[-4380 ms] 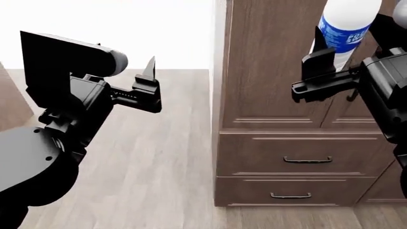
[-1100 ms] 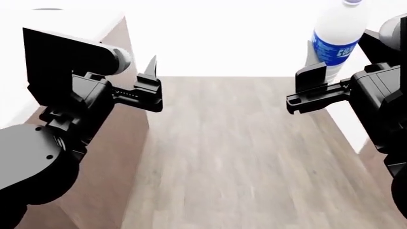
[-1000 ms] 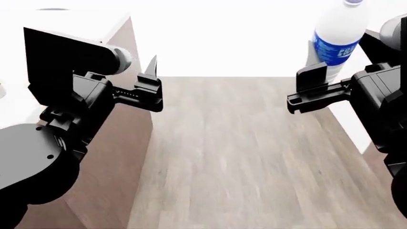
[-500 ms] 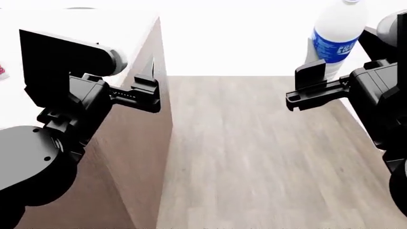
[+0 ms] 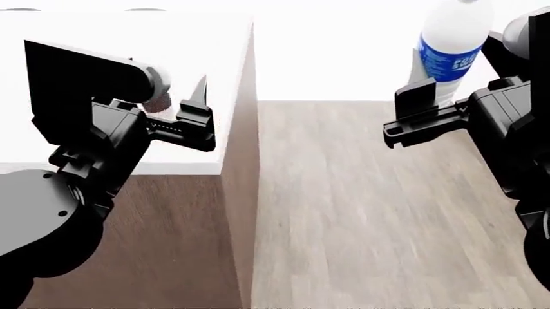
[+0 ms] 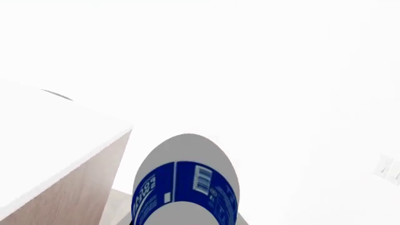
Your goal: Move the drinks to the dining counter.
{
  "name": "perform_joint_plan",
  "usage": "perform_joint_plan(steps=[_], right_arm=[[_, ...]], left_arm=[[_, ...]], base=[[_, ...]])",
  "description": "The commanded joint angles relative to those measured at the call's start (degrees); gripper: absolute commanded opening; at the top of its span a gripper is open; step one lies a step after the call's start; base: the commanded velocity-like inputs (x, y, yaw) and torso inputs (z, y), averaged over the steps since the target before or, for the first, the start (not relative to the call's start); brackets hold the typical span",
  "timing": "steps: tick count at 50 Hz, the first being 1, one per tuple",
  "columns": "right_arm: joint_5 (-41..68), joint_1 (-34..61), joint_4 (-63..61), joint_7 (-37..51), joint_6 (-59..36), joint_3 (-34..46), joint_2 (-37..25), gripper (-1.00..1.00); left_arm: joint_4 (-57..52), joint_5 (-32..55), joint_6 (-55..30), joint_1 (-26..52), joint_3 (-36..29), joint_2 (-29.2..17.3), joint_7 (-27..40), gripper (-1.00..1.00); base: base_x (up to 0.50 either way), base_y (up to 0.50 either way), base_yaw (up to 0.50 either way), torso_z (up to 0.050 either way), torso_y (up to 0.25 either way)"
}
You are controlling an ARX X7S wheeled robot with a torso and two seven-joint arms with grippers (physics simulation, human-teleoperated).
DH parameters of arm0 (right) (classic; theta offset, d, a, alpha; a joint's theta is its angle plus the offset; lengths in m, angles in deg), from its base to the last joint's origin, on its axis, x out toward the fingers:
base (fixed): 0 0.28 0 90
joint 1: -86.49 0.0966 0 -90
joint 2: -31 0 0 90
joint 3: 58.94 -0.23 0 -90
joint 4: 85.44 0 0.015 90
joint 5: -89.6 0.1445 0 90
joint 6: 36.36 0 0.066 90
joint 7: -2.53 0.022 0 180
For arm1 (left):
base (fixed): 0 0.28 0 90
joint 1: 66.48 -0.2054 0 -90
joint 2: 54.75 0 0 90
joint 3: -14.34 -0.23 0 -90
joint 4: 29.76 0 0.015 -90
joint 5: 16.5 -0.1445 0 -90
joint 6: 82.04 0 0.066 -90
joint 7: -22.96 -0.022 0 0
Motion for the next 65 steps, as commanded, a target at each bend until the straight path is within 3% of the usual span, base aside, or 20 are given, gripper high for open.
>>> perform_joint_plan(steps=[1, 65], right_arm=[[-0.92, 0.51, -0.03, 0.04, -0.75, -0.77, 0.04, -1.0], [-2.29, -0.77, 0.47, -1.05, -0.85, -0.9, 0.95, -1.0]], left_arm=[[-0.07, 0.04, 0.23, -0.2, 0.02, -0.2, 0.05, 1.0], [0.37, -0.46, 1.1, -0.45, -0.82, -0.68, -0.21, 1.0]], base=[[-0.07, 0.5, 0.0, 0.0, 0.0], [-0.03, 0.5, 0.0, 0.0, 0.0]])
